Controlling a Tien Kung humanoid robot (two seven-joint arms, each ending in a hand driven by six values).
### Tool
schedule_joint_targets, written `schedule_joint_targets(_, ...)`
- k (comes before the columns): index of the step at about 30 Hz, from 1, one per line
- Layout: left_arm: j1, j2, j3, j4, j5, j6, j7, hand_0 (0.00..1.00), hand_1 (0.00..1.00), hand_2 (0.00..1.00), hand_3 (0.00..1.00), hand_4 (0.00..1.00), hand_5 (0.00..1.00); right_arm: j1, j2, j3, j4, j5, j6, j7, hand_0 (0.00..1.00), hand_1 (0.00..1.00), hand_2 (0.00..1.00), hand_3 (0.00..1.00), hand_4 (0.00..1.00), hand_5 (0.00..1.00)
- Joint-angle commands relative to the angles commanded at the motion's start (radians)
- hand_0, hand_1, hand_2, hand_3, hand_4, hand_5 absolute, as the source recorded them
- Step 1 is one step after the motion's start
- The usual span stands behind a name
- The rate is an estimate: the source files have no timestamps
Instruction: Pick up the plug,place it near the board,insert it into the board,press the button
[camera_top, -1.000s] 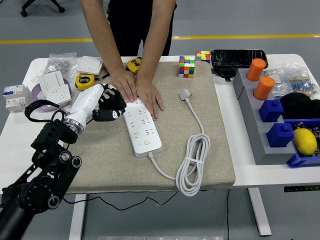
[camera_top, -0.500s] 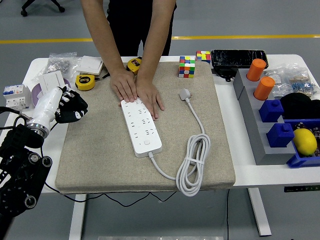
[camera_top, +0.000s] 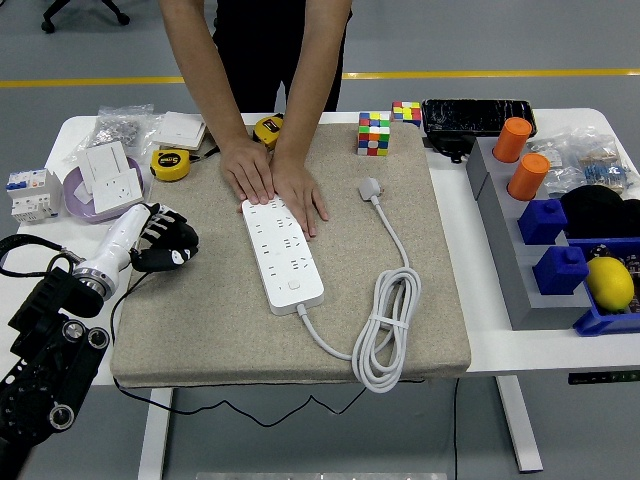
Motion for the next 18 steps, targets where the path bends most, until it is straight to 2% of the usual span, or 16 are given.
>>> schedule_joint_targets(1,0.000,0.000,-0.001,0.001,-0.008,-0.003,0.000,0.575,0.715,0.744,0.804,0.901,0.168,0.000,0.000,-0.001,0.000,0.001,0.000,0.000,0.833,0.725,0.722,0.763,0.998,0.988)
schedule_joint_targets(2,0.000,-0.001,-0.003,0.004,-0.021,-0.005,-0.001,0.739,0.856,0.850,0.879,0.998,0.583,0.000,0.000,-0.002,0.000,0.001,0.000,0.000,0.833,0.725,0.721,0.763,0.998,0.988)
schedule_joint_targets(7,0.002,-0.001,-0.012,0.002,-0.073,-0.007,-0.007,0.739,0.856,0.850,0.879,0.998,0.583,-0.001,0.001,-0.004,0.000,0.004,0.000,0.000,0.833,0.725,0.721,0.763,0.998,0.988)
schedule_joint_targets(8,0.002,-0.001,-0.017,0.000,-0.093,-0.008,-0.010,0.853,0.954,0.922,0.933,0.998,0.920,-0.001,0.001,-0.005,0.000,0.004,-0.001,0.000,0.832,0.725,0.722,0.763,0.998,0.987)
schedule_joint_targets(12,0.005,-0.006,-0.035,-0.010,-0.167,0.007,-0.028,0.853,0.954,0.922,0.933,0.998,0.920,0.000,0.002,-0.008,0.000,0.009,-0.002,0.000,0.832,0.725,0.722,0.763,0.998,0.987)
schedule_joint_targets(13,0.007,-0.010,-0.040,-0.014,-0.205,0.031,-0.048,0.853,0.954,0.922,0.933,0.998,0.920,0.001,0.002,-0.009,0.000,0.010,-0.002,0.001,0.832,0.725,0.722,0.763,0.998,0.987)
schedule_joint_targets(14,0.010,-0.014,-0.044,-0.018,-0.250,0.058,-0.070,0.889,0.981,0.944,0.941,0.998,0.998,0.001,0.002,-0.009,0.000,0.010,-0.002,0.001,0.832,0.724,0.721,0.762,0.998,0.986)
schedule_joint_targets(18,0.020,-0.029,-0.048,-0.039,-0.419,0.164,-0.165,0.889,0.981,0.944,0.941,0.998,0.998,0.000,0.003,-0.004,0.000,0.007,-0.001,0.000,0.832,0.724,0.721,0.762,0.998,0.986)
